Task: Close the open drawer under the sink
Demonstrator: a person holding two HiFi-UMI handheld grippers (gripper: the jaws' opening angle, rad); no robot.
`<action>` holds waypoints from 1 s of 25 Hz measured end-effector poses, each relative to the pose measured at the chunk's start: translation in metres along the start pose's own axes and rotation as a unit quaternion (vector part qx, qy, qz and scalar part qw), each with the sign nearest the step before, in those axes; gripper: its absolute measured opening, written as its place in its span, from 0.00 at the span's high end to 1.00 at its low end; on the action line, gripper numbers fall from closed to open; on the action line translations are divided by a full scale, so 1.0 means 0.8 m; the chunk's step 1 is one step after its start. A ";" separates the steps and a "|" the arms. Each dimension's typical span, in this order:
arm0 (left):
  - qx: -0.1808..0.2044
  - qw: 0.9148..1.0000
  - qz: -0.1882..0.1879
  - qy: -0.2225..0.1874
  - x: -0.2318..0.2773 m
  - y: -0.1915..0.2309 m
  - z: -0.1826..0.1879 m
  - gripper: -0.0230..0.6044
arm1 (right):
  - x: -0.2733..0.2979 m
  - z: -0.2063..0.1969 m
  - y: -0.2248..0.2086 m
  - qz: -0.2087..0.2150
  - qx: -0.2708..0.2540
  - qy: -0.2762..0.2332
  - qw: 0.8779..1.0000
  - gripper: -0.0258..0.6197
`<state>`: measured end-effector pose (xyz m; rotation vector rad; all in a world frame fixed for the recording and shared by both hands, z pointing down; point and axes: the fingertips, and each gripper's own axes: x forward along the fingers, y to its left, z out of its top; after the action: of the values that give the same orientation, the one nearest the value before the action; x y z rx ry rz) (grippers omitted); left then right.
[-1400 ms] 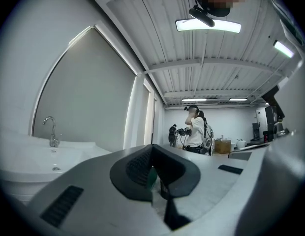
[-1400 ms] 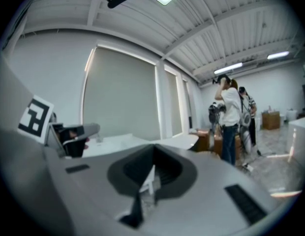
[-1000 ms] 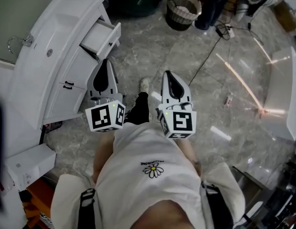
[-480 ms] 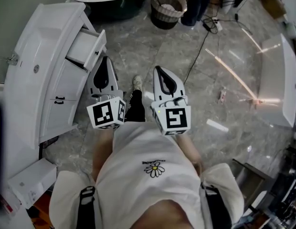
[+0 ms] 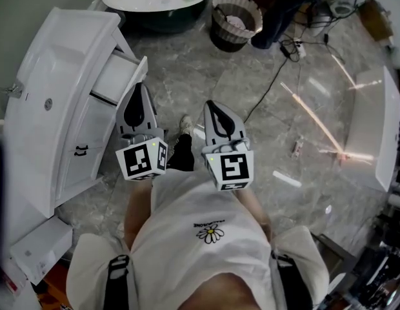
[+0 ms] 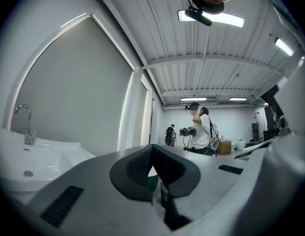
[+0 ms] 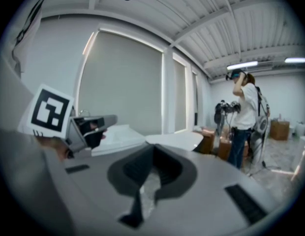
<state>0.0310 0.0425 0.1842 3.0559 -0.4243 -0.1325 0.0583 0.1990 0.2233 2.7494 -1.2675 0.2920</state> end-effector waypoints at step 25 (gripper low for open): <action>0.004 0.989 0.146 0.028 0.170 0.145 -0.016 0.93 | 0.267 0.055 0.019 0.174 0.029 0.029 0.984 0.91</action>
<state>0.1313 -0.1060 0.1942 2.9523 -0.8612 -0.0303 0.1887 0.0231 0.2261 2.5293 -1.7473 0.4372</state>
